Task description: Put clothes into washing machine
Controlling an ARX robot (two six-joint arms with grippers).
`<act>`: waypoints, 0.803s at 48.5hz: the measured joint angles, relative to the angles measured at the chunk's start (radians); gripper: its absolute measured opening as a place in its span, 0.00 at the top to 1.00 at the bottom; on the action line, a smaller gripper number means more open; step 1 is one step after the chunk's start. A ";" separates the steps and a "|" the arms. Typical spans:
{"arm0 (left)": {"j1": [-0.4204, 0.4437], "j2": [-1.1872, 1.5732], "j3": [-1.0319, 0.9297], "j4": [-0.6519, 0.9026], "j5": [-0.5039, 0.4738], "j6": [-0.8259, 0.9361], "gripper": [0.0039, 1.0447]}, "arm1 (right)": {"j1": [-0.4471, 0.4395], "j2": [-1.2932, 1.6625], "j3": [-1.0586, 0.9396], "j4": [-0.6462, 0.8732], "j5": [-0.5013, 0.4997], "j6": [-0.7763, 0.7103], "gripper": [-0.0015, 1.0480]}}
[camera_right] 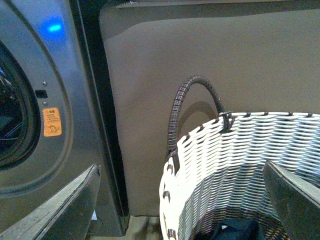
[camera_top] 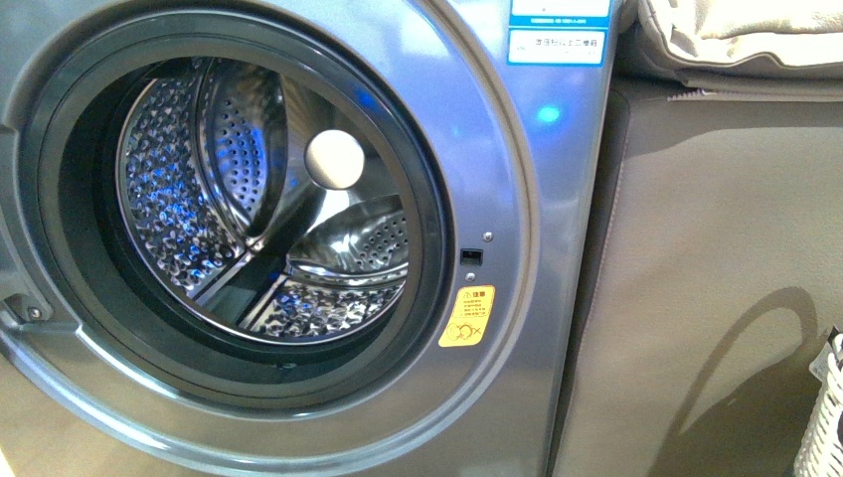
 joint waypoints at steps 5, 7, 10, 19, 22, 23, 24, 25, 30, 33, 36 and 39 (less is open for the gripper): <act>0.000 0.000 0.000 0.000 0.000 0.000 0.06 | 0.000 0.000 0.000 0.000 0.000 0.000 0.07; 0.000 0.000 0.000 0.000 0.000 0.000 0.06 | 0.000 0.000 0.000 0.000 0.000 0.000 0.07; 0.000 0.000 0.000 0.000 0.000 0.000 0.06 | 0.000 0.000 0.000 0.000 0.000 0.000 0.07; 0.000 0.000 0.000 0.000 0.000 0.000 0.06 | 0.000 0.000 0.000 0.000 0.000 0.000 0.07; 0.000 0.000 0.000 0.000 0.000 0.000 0.06 | 0.000 0.000 0.000 0.000 0.000 0.000 0.07; 0.000 0.000 0.000 0.000 0.000 0.000 0.06 | 0.000 0.000 0.000 0.000 0.000 0.000 0.07; 0.000 0.000 0.000 0.000 0.000 0.000 0.06 | 0.000 0.000 0.000 0.000 0.000 0.000 0.07; 0.000 0.000 0.000 0.000 0.000 0.000 0.06 | 0.000 0.000 0.000 0.000 0.000 0.000 0.07; 0.000 0.000 0.000 0.000 0.000 0.000 0.06 | 0.000 0.000 0.000 0.000 0.000 0.000 0.07; 0.000 0.000 0.000 0.000 0.000 0.000 0.06 | 0.000 0.000 0.000 0.000 0.000 0.000 0.07; 0.000 0.000 0.000 0.000 0.000 0.000 0.06 | 0.000 0.000 0.000 0.000 0.000 0.000 0.07; 0.000 0.000 0.000 0.000 0.000 0.000 0.06 | 0.000 0.000 0.000 0.000 0.000 0.000 0.07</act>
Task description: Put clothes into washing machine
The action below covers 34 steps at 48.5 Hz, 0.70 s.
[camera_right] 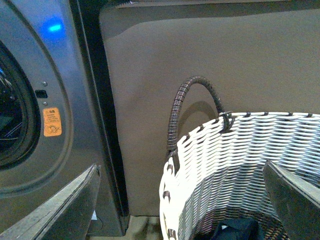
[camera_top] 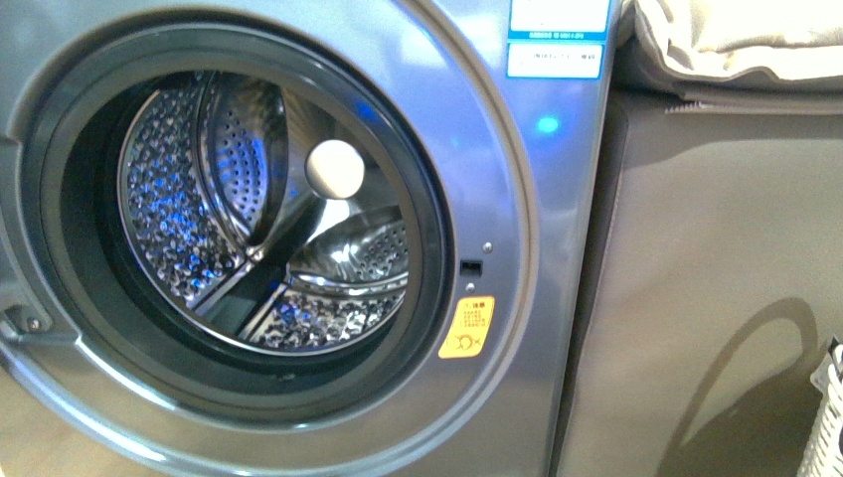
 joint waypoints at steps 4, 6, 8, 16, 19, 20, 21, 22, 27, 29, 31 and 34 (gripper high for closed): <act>0.000 0.000 0.000 0.000 0.000 0.000 0.06 | 0.000 0.000 0.000 0.000 0.000 0.000 0.07; 0.000 0.000 0.000 0.000 0.000 0.000 0.06 | 0.000 0.000 0.000 0.000 0.000 0.000 0.07; 0.000 0.000 0.000 0.000 0.000 0.000 0.06 | 0.000 0.000 0.000 0.000 0.000 0.000 0.07; 0.000 0.000 0.000 0.000 0.000 0.000 0.06 | 0.000 0.000 0.000 0.000 0.000 0.000 0.07; 0.000 0.000 0.000 0.000 0.000 0.000 0.06 | -0.021 0.005 0.000 0.011 -0.075 0.017 0.07; 0.000 0.000 0.000 0.000 0.000 0.000 0.06 | -0.031 0.007 0.000 0.017 -0.091 0.021 0.07; 0.000 0.000 0.000 0.000 0.000 0.000 0.06 | -0.055 0.011 0.000 0.027 -0.171 0.035 0.07; 0.000 0.000 0.000 0.000 0.000 0.000 0.06 | -0.077 0.016 0.000 0.034 -0.230 0.051 0.07; 0.000 0.000 0.000 0.000 0.000 0.000 0.06 | -0.153 0.034 0.000 0.056 -0.413 0.091 0.07; 0.000 0.000 0.000 0.000 0.000 0.000 0.06 | -0.167 0.048 0.000 0.070 -0.428 0.098 0.07; 0.000 0.000 0.000 0.000 0.000 0.000 0.06 | -0.179 0.062 0.000 0.087 -0.438 0.103 0.07; 0.000 0.000 0.000 0.000 0.000 0.000 0.06 | -0.202 0.089 0.000 0.117 -0.457 0.107 0.07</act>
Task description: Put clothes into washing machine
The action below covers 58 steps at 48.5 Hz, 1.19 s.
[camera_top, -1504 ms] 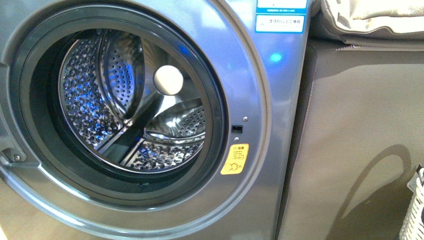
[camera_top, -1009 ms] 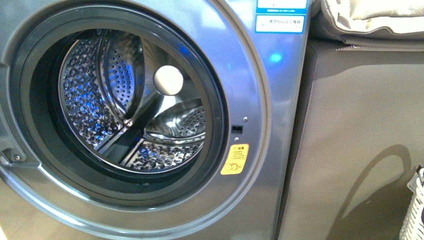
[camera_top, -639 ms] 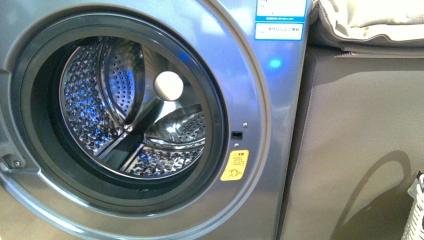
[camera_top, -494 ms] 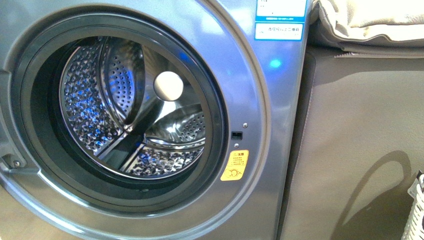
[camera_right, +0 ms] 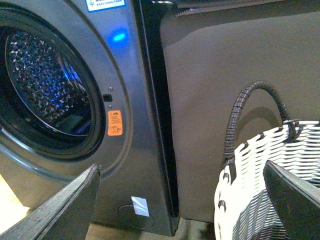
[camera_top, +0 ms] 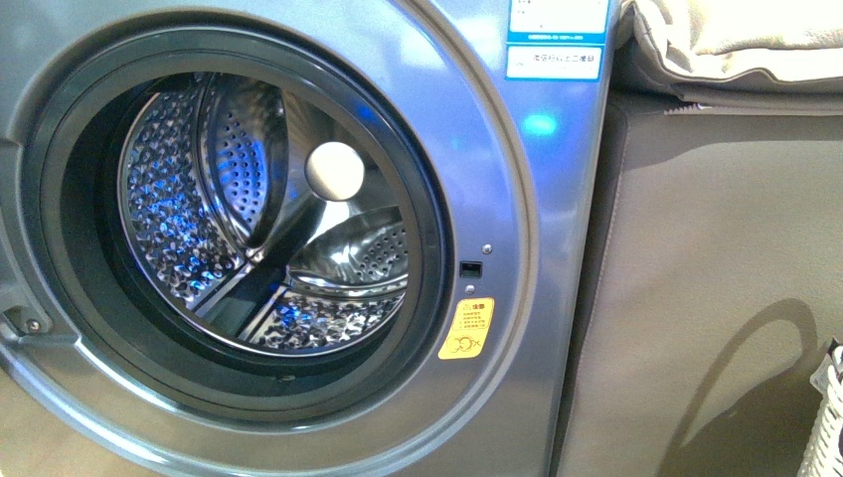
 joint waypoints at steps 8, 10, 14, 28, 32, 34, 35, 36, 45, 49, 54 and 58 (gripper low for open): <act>0.000 0.000 0.000 0.000 0.000 0.000 0.06 | -0.108 0.172 0.039 0.176 -0.087 0.000 0.07; 0.000 0.000 0.000 0.000 0.000 0.000 0.06 | -0.158 0.272 0.075 0.256 -0.116 -0.006 0.07; 0.000 0.000 0.000 0.000 0.000 0.000 0.06 | -0.226 0.444 0.150 0.356 -0.151 -0.029 0.07; 0.000 0.000 0.000 0.000 0.000 0.000 0.06 | -0.380 1.106 0.514 0.248 -0.124 -0.158 0.07; 0.000 0.000 0.000 0.000 0.000 0.000 0.06 | -0.393 1.255 0.610 0.146 -0.091 -0.206 0.07; 0.000 0.000 0.000 0.000 0.000 0.000 0.06 | -0.396 1.323 0.653 0.092 -0.077 -0.232 0.07; 0.000 0.000 0.000 0.000 0.000 0.000 0.06 | -0.396 1.363 0.678 0.063 -0.066 -0.246 0.07; 0.000 0.000 0.000 0.000 0.000 0.000 0.06 | -0.396 1.402 0.703 0.034 -0.060 -0.257 0.07; 0.000 0.000 0.000 0.000 0.000 0.000 0.06 | -0.404 1.660 0.833 -0.026 0.032 -0.348 0.07; 0.000 0.000 0.000 0.000 0.000 0.000 0.06 | -0.417 1.768 0.881 -0.016 0.082 -0.367 0.07; 0.000 0.000 0.000 0.000 0.000 0.000 0.06 | -0.431 1.862 0.909 -0.002 0.122 -0.388 0.07; 0.000 0.000 0.000 0.000 0.000 0.000 0.06 | -0.440 1.916 0.911 0.023 0.135 -0.402 0.07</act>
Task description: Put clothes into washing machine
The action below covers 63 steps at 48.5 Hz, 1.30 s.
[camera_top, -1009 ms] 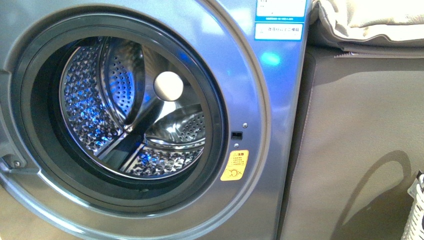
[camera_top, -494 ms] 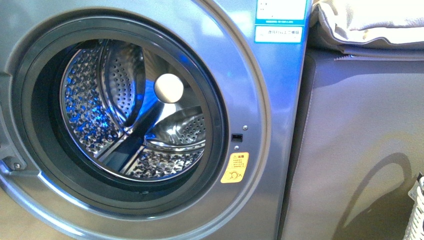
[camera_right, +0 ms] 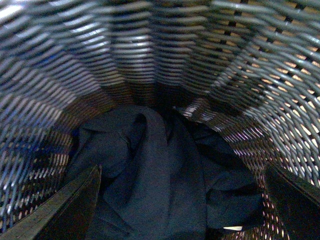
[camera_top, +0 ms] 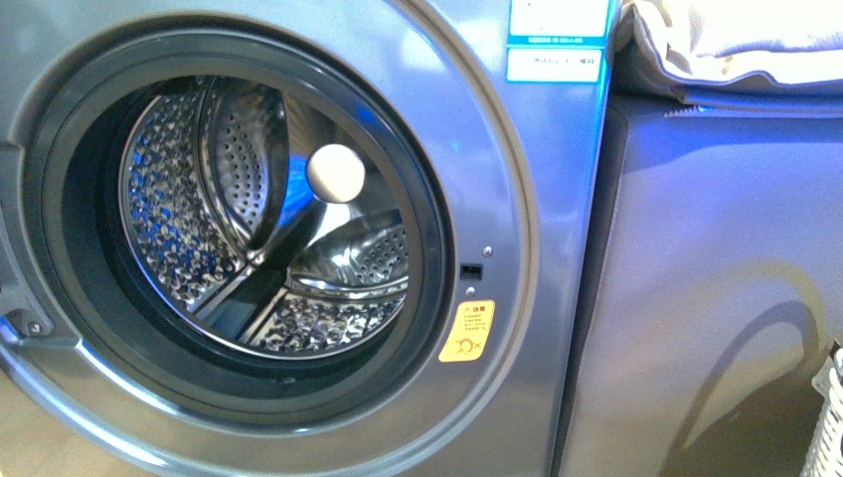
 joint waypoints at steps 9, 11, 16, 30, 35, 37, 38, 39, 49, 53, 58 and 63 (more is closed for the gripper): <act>0.000 0.000 0.000 0.000 0.000 0.000 0.06 | -0.020 0.094 0.000 0.053 0.016 -0.020 0.07; 0.000 0.000 0.000 0.000 0.000 0.000 0.06 | -0.024 0.111 0.000 0.063 0.018 -0.024 0.07; 0.000 0.000 0.000 0.000 0.000 0.000 0.06 | -0.032 0.162 0.005 0.094 0.026 -0.035 0.07; 0.000 0.000 0.000 0.000 0.000 0.000 0.06 | -0.034 0.273 0.017 0.157 0.047 -0.054 0.07; 0.000 0.000 0.000 0.000 0.000 0.000 0.06 | -0.033 0.311 0.027 0.177 0.060 -0.060 0.07; 0.000 0.000 0.000 0.000 0.000 0.000 0.06 | -0.033 0.328 0.033 0.182 0.061 -0.062 0.07; 0.000 0.000 0.000 0.000 0.000 0.000 0.06 | -0.033 0.334 0.035 0.185 0.061 -0.062 0.07; 0.000 0.000 0.000 0.000 0.000 0.000 0.06 | -0.033 0.336 0.036 0.187 0.061 -0.063 0.07; 0.000 0.000 0.000 0.000 0.000 0.000 0.06 | -0.021 0.360 0.050 0.195 0.034 -0.062 0.07; 0.000 0.000 0.000 0.000 0.000 0.000 0.06 | -0.008 0.360 0.050 0.183 0.006 -0.058 0.07; 0.000 0.000 0.000 0.000 0.000 0.000 0.06 | 0.017 0.360 0.046 0.180 -0.005 -0.048 0.07; 0.000 0.000 0.000 0.000 0.000 0.000 0.06 | 0.037 0.360 0.038 0.188 -0.002 -0.040 0.07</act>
